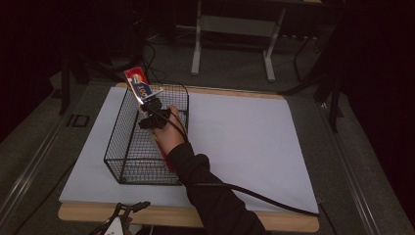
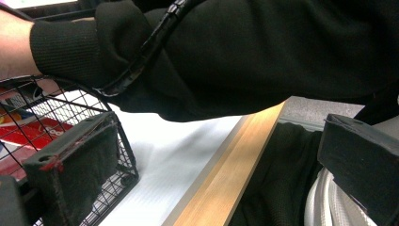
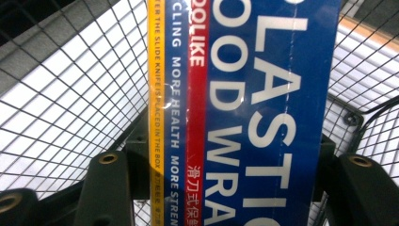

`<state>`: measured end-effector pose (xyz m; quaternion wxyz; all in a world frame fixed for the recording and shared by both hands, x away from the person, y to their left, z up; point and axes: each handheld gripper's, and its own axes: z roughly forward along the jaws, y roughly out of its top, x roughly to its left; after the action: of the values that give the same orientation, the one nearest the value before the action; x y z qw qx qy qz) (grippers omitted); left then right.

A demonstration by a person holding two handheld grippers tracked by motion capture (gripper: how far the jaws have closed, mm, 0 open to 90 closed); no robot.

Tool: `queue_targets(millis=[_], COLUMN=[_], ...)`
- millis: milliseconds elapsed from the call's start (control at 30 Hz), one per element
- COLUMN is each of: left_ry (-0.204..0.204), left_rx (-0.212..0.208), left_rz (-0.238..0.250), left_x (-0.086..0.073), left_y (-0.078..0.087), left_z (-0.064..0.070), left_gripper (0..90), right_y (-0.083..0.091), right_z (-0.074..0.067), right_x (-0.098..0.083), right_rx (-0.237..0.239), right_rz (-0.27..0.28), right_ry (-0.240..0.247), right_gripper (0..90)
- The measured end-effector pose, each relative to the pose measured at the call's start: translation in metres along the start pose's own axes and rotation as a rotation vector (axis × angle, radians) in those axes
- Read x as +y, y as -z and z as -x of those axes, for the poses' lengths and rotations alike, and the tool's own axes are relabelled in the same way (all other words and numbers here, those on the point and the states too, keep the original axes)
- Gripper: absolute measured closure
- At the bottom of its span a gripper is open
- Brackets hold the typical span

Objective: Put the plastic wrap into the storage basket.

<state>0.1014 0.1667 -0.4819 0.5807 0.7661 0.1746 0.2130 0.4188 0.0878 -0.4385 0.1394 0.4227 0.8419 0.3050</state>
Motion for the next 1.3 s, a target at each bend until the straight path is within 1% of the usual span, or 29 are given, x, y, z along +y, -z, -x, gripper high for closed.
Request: queue_targets(millis=[67,100,200,267,300,467,567,600,633,800,900,933,967,1000,1067,1100,1200,1300], left_ry=[0.001,0.002,0.003,0.003,0.002,0.002,0.003,0.002,0.002,0.000,0.001,0.001,0.000,-0.001,-0.001,-0.001,0.000,0.001], left_rx=[-0.001,0.000,0.000,0.000,-0.001,-0.004,-0.005,-0.005,-0.004,-0.004,-0.004,-0.003,-0.004,-0.004,-0.003,-0.003,-0.001,0.001], left_rz=[0.000,-0.001,0.000,0.000,-0.002,-0.001,-0.001,-0.002,-0.003,-0.006,-0.006,-0.008,-0.009,-0.009,-0.011,-0.011,-0.014,-0.014], left_x=[0.000,0.000,0.000,0.000,0.000,0.000,0.000,0.000,0.000,-0.001,-0.001,-0.001,-0.001,-0.001,-0.001,-0.001,-0.001,-0.001], left_y=[0.000,0.000,0.000,0.000,-0.001,-0.001,-0.001,-0.001,-0.001,-0.001,-0.001,-0.001,-0.001,-0.001,-0.001,-0.001,-0.001,-0.001], left_z=[0.000,0.000,0.000,0.000,0.000,0.000,0.000,0.000,0.001,0.001,0.001,0.001,0.001,0.001,0.001,0.001,0.001,0.002], left_gripper=[0.1,0.1,0.1,0.1,0.1,0.1,0.1,0.1,0.1,0.1,0.1,0.1,0.1,0.1,0.1,0.0,0.1,0.1], right_y=[-0.002,-0.006,-0.008,-0.008,-0.010,-0.011,-0.011,-0.011,-0.009,0.002,0.010,0.013,0.021,0.021,0.026,0.030,0.043,0.058], right_z=[0.001,0.006,0.009,0.008,0.007,0.006,0.007,0.007,0.007,0.009,0.014,0.015,0.017,0.017,0.019,0.021,0.026,0.032], right_x=[-0.001,-0.004,-0.004,-0.004,-0.003,-0.003,-0.002,-0.002,-0.002,0.000,-0.001,-0.002,-0.005,-0.005,-0.008,-0.010,-0.017,-0.023], right_rx=[-0.002,0.010,0.013,0.012,0.024,0.019,0.031,0.035,0.036,0.062,0.114,0.122,0.134,0.134,0.155,0.158,0.186,0.195], right_rz=[-0.002,-0.015,-0.022,-0.027,-0.039,-0.041,-0.045,-0.046,-0.038,-0.003,0.023,0.029,0.041,0.041,0.042,0.047,0.066,0.096], right_ry=[-0.001,-0.021,-0.032,-0.031,-0.019,-0.014,-0.008,-0.006,-0.005,-0.003,-0.011,-0.005,0.023,0.023,0.043,0.051,0.064,0.062], right_gripper=[39.9,39.7,39.4,39.4,39.0,38.3,36.5,34.7,33.8,27.7,19.4,18.0,15.1,15.1,13.7,13.7,13.9,14.1])
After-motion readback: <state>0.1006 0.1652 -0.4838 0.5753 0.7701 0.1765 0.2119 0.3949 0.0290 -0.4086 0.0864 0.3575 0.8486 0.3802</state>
